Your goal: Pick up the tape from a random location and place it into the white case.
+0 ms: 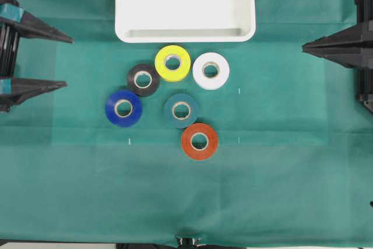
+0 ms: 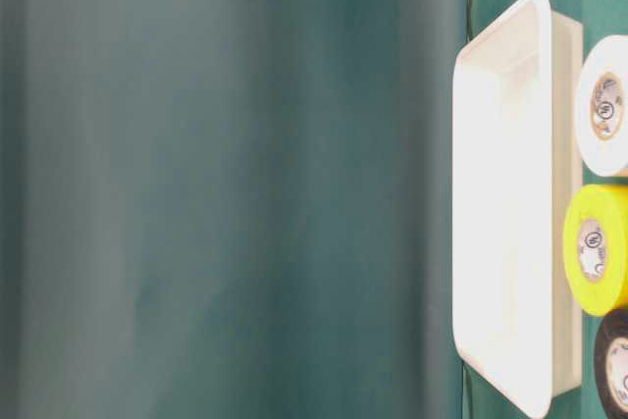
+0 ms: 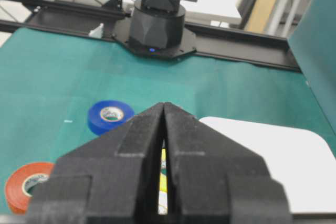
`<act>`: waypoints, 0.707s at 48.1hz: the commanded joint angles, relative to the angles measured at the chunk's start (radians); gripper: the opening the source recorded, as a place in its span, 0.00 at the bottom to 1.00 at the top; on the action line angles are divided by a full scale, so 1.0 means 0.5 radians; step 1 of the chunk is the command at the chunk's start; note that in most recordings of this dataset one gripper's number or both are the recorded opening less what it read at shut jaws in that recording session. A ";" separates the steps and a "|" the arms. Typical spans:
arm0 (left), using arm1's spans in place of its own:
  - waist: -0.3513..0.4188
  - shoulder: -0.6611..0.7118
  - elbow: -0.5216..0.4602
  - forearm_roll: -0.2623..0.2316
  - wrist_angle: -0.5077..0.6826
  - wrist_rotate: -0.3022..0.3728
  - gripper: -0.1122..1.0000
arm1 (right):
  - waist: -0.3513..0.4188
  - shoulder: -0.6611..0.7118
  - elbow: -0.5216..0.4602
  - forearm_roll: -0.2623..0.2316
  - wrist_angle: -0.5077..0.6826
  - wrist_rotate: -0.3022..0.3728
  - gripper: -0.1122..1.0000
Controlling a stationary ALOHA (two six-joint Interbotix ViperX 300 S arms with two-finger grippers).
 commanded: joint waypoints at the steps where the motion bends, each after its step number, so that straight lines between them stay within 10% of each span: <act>1: -0.052 0.012 0.006 -0.003 -0.009 0.000 0.97 | 0.003 0.015 -0.058 0.006 -0.006 0.003 0.10; 34: -0.153 0.028 0.000 -0.006 -0.025 0.000 0.96 | 0.003 0.018 -0.058 0.006 -0.006 0.003 0.10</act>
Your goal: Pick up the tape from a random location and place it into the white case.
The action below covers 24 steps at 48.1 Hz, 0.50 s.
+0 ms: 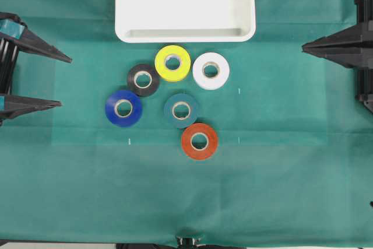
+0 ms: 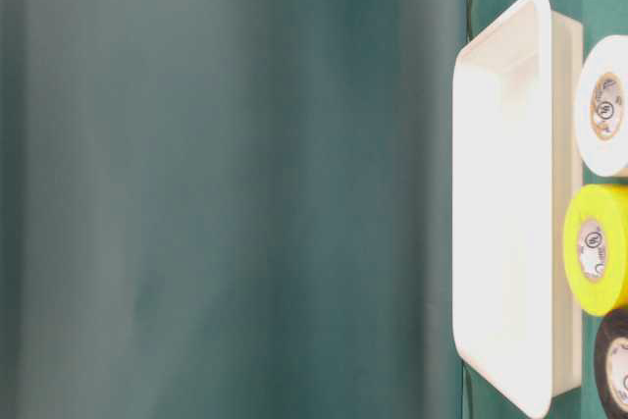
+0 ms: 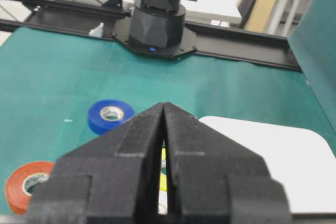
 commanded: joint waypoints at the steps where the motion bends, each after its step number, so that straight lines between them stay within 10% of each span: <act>1: -0.006 0.034 -0.003 0.000 -0.025 0.000 0.96 | 0.003 0.018 -0.058 0.006 -0.006 0.003 0.10; 24: -0.009 0.472 -0.236 0.000 -0.166 0.012 0.96 | 0.003 0.018 -0.058 0.006 -0.006 0.003 0.10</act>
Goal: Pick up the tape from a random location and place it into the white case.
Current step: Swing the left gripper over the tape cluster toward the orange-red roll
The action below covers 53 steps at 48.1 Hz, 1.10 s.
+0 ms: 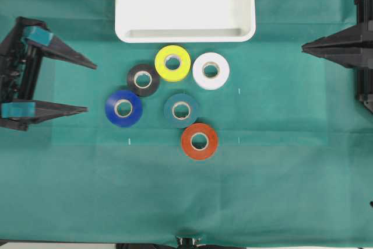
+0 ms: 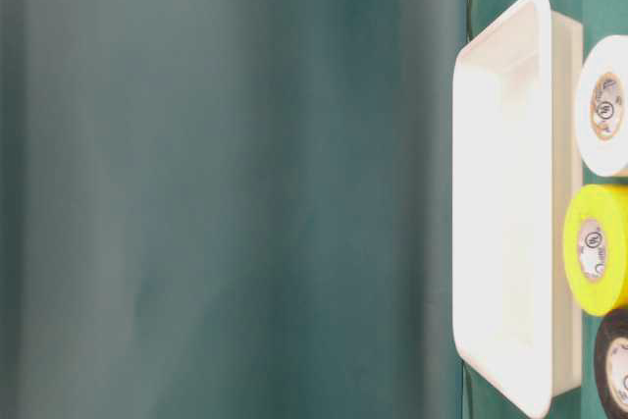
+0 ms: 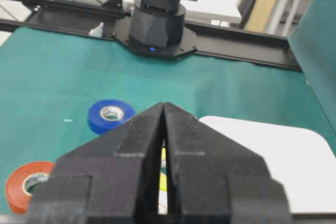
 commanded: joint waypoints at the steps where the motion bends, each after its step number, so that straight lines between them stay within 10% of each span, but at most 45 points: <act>1: -0.006 0.095 -0.083 -0.003 -0.061 0.003 0.96 | 0.003 0.015 -0.058 0.006 -0.006 0.003 0.10; 53: -0.006 1.135 -1.114 0.000 -0.015 0.058 0.96 | 0.003 0.028 -0.074 0.006 0.018 0.003 0.10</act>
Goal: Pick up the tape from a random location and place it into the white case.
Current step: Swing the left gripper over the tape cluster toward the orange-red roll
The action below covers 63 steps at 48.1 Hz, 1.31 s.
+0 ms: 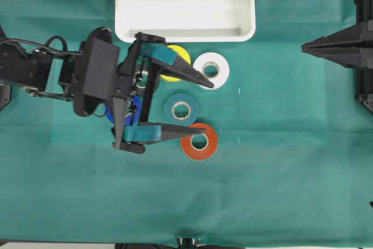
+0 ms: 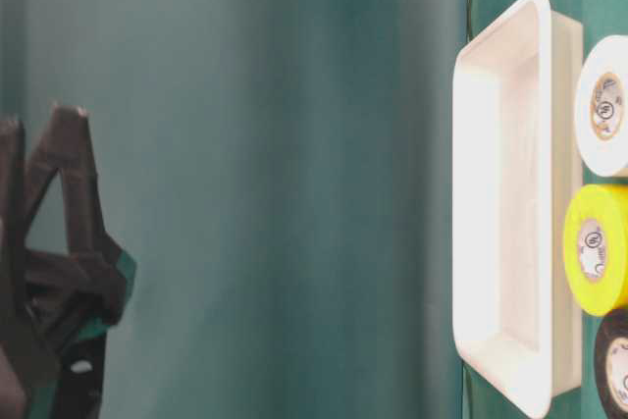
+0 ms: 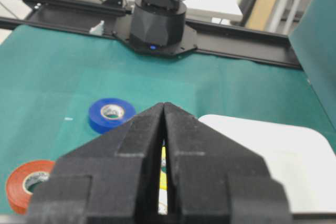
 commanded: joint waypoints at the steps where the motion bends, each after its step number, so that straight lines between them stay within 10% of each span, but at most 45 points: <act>1: -0.006 -0.006 -0.052 0.000 0.018 0.003 0.96 | 0.003 0.025 -0.055 0.006 -0.015 0.003 0.10; 29: 0.021 0.012 -0.098 -0.003 0.224 -0.018 0.96 | 0.003 0.043 -0.058 0.006 -0.006 0.003 0.10; 63: 0.046 0.322 -0.865 -0.003 1.908 -0.031 0.96 | 0.003 0.043 -0.058 0.006 0.006 0.006 0.10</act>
